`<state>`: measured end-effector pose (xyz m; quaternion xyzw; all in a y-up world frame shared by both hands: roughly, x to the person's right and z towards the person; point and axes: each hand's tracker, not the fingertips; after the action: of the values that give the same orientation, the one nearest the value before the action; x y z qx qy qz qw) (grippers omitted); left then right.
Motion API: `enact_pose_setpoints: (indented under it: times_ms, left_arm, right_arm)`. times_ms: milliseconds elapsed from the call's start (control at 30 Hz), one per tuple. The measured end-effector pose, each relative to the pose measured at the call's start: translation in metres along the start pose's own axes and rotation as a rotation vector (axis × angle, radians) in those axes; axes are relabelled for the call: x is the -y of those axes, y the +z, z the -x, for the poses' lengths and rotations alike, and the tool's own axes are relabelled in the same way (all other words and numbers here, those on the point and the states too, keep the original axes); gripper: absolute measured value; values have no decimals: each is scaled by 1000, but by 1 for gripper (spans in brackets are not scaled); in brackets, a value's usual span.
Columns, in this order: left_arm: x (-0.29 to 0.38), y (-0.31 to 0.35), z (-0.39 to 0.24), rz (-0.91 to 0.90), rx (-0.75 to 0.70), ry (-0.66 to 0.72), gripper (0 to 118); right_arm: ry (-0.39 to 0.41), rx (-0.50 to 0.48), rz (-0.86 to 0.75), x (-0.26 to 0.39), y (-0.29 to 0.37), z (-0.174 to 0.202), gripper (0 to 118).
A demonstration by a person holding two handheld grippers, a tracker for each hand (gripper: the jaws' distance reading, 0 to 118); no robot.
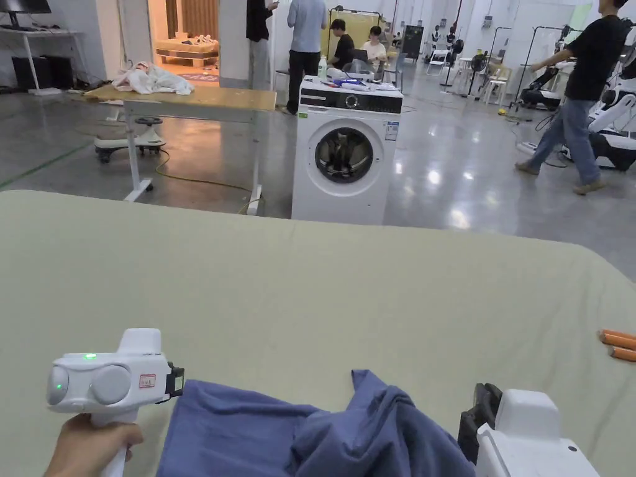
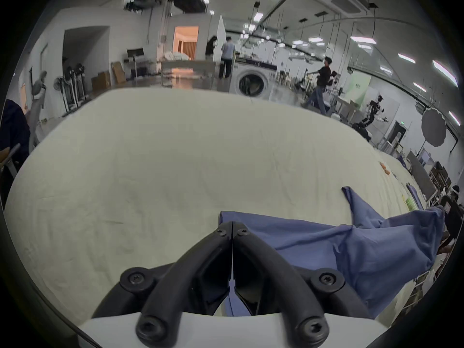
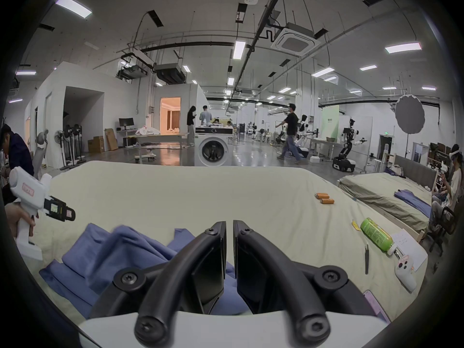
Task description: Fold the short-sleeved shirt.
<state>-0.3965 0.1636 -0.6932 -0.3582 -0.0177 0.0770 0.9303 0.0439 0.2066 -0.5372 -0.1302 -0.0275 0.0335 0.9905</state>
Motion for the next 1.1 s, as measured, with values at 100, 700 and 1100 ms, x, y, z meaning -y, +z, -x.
enact_pose_setpoints:
  times_ms: [100,700,1100]
  left_arm:
    - [-10,-33,4,57,-10,45,20]
    - [10,-68,-38,166,-51,-195,1]
    - [27,40,-17,-37,33,-143,0]
  right_arm:
    - [0,30,30,8,-1,-14,5]
    - [-5,98,179,30,-26,-57,5]
    - [-79,-51,630,68,-116,-71,69]
